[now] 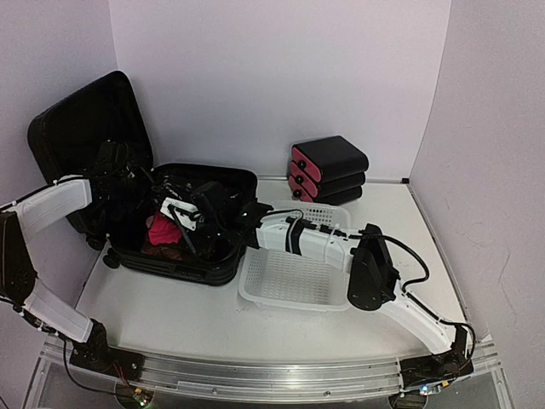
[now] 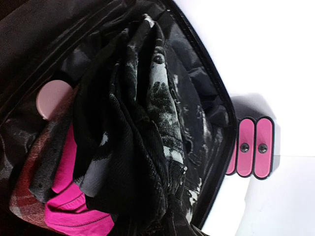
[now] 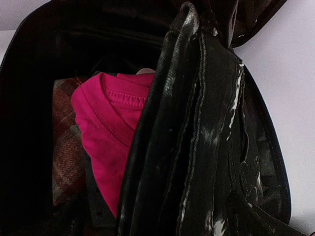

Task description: Open, take out, and arrange the luggage

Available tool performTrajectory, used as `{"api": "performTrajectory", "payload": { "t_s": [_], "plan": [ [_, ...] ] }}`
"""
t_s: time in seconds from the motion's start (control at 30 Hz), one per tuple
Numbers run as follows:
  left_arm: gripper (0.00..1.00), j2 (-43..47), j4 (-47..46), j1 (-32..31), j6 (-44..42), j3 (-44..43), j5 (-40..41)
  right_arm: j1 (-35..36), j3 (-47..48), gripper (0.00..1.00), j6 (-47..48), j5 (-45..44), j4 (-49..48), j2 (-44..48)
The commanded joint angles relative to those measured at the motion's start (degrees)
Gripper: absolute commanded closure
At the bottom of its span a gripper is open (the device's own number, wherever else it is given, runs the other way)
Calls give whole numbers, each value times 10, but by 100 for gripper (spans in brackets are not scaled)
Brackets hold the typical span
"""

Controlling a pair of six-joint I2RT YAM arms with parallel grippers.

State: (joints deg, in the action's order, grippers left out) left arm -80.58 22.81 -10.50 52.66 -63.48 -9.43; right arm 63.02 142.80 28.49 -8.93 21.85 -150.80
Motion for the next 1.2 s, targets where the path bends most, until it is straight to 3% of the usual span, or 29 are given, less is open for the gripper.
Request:
{"api": "performTrajectory", "payload": {
  "t_s": [0.0,0.23,0.6,0.83,0.93,1.03,1.17],
  "plan": [
    [100,40,-37,-3,3,-40,-60,0,46,2,2,-6,-105,-26],
    [100,45,-36,-3,13,-39,-87,1,92,3,-8,-11,-160,-67],
    [100,53,-37,-3,18,-33,-103,-8,133,31,10,-32,-232,-117],
    [100,53,-37,-3,19,-32,-106,-13,145,68,26,-13,-246,-133],
    [100,52,-37,-3,19,-26,-106,-13,149,97,27,-15,-246,-126],
    [95,55,-37,-3,10,-20,-108,-20,146,100,10,-8,-244,-104],
    [72,80,-35,-3,-39,-23,-125,-38,138,100,-32,21,-213,-54]
  ]
}}
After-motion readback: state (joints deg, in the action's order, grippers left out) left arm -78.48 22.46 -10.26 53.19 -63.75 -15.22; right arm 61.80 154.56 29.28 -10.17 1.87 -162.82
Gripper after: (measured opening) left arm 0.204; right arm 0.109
